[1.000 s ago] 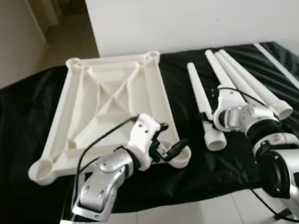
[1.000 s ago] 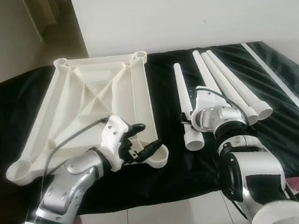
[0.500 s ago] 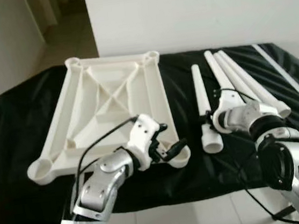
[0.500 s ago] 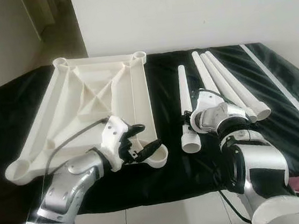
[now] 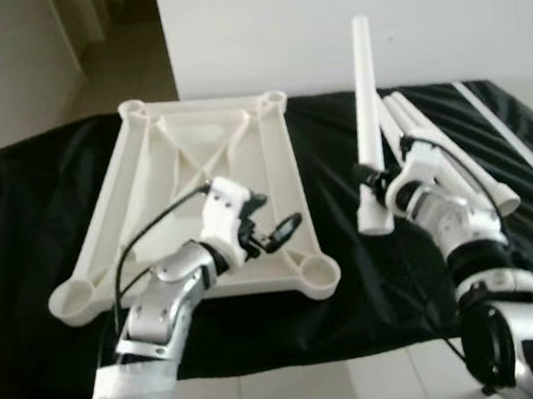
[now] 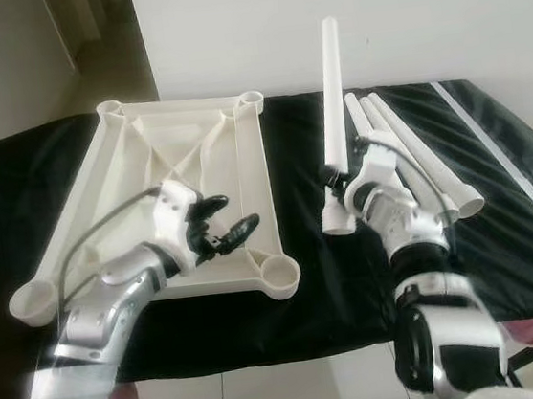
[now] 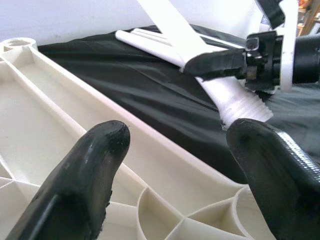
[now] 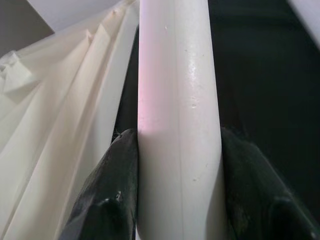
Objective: Building children table
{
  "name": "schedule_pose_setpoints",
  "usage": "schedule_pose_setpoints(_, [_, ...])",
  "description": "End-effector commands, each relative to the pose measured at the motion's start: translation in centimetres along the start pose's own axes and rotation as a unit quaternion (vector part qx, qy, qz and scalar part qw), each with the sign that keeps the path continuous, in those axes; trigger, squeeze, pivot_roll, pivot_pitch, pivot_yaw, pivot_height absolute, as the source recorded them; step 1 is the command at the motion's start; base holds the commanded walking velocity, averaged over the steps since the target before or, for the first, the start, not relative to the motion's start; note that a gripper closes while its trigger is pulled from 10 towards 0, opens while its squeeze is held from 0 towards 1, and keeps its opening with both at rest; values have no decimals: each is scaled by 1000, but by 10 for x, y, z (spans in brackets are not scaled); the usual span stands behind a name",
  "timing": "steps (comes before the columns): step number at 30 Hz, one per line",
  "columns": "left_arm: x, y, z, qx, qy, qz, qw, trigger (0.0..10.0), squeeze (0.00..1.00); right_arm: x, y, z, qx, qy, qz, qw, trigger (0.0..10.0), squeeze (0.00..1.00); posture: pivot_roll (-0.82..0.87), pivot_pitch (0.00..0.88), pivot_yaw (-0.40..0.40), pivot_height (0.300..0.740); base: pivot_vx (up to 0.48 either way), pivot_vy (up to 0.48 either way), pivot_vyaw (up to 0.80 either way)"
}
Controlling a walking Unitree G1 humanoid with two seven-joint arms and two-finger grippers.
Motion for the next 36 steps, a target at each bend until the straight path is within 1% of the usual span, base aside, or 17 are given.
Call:
schedule_pose_setpoints(1, [7, -6, -3, 23, -30, -5, 999, 10000, 0, 11, 5, 21, -73, -5, 42, 996, 10000, 0, 74, 0, -52, 740, 0, 0, 0])
schedule_pose_setpoints(2, [7, -6, -3, 23, -30, -5, 999, 10000, 0, 11, 5, 21, -73, -5, 42, 996, 10000, 0, 74, 0, -52, 740, 0, 0, 0])
schedule_pose_setpoints(3, [19, -16, -2, 40, -41, 11, 998, 10000, 0, 13, 8, 22, -90, 14, 44, 995, 10000, 0, 62, 0, -40, 740, 0, 0, 0])
schedule_pose_setpoints(5, [24, -20, -2, 48, -40, 18, 998, 10000, 0, 14, 9, 23, -101, 21, 45, 994, 10000, 0, 54, 0, -33, 740, 0, 0, 0])
schedule_pose_setpoints(6, [38, -31, 5, 54, -31, 46, 997, 10000, 0, 19, 15, 27, -121, -8, 69, 990, 10000, 0, 50, 0, -27, 740, 0, 0, 0])
schedule_pose_setpoints(7, [38, -31, 5, 54, -31, 46, 997, 10000, 0, 19, 15, 27, -121, -8, 69, 990, 10000, 0, 50, 0, -27, 740, 0, 0, 0])
schedule_pose_setpoints(10, [60, -43, 16, 69, 16, 94, 993, 10000, 0, 41, 28, 26, -140, 11, 140, 980, 10000, 0, 36, 0, -12, 740, 0, 0, 0])
schedule_pose_setpoints(12, [60, -43, 16, 69, 16, 94, 993, 10000, 0, 41, 28, 26, -140, 11, 140, 980, 10000, 0, 36, 0, -12, 740, 0, 0, 0])
schedule_pose_setpoints(14, [65, -47, 20, 70, 29, 104, 992, 10000, 0, 49, 33, 26, -148, 18, 161, 976, 10000, 0, 29, 0, -6, 740, 0, 0, 0])
schedule_pose_setpoints(15, [69, -50, 25, 64, 38, 107, 991, 10000, 0, 58, 38, 24, -150, 27, 181, 972, 10000, 0, 23, 0, -1, 740, 0, 0, 0])
schedule_pose_setpoints(16, [69, -50, 25, 64, 38, 107, 991, 10000, 0, 58, 38, 24, -150, 27, 181, 972, 10000, 0, 23, 0, -1, 740, 0, 0, 0])
schedule_pose_setpoints(17, [71, -59, 39, 47, 47, 101, 993, 10000, 0, 72, 46, 19, -147, 58, 217, 963, 10000, 0, 13, 0, 6, 740, 0, 0, 0])
schedule_pose_setpoints(18, [71, -63, 43, 43, 51, 96, 993, 10000, 0, 76, 48, 17, -145, 70, 227, 960, 10000, 0, 13, 0, 6, 740, 0, 0, 0])
schedule_pose_setpoints(22, [70, -66, 46, 40, 47, 91, 994, 10000, 0, 80, 50, 14, -138, 69, 244, 957, 10000, 0, 13, 0, 6, 740, 0, 0, 0])
schedule_pose_setpoints(24, [71, -71, 47, 53, 39, 94, 993, 10000, 0, 84, 54, 12, -129, 50, 262, 955, 10000, 0, 7, 0, 7, 740, 0, 0, 0])
schedule_pose_setpoints(26, [71, -77, 48, 62, 54, 95, 992, 10000, 0, 87, 59, 9, -119, 53, 275, 953, 10000, 0, 7, 0, 7, 740, 0, 0, 0])
schedule_pose_setpoints(36, [61, -90, 76, 18, 86, 43, 995, 10000, 0, 93, 70, -17, -58, 71, 313, 945, 10000, 0, 23, 0, -2, 740, 0, 0, 0])
Point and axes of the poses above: a point about 5 cm out from each wrist's last joint towards the gripper, its own y axis pointing back from the gripper into the wrist, its own z axis along the axis of the wrist's last joint, x = y × z, the point moved 2 cm from there along -y, pointing out of the wrist towards the gripper, and after that the axes turned 15 degrees about -y, right-handed, at the moved point
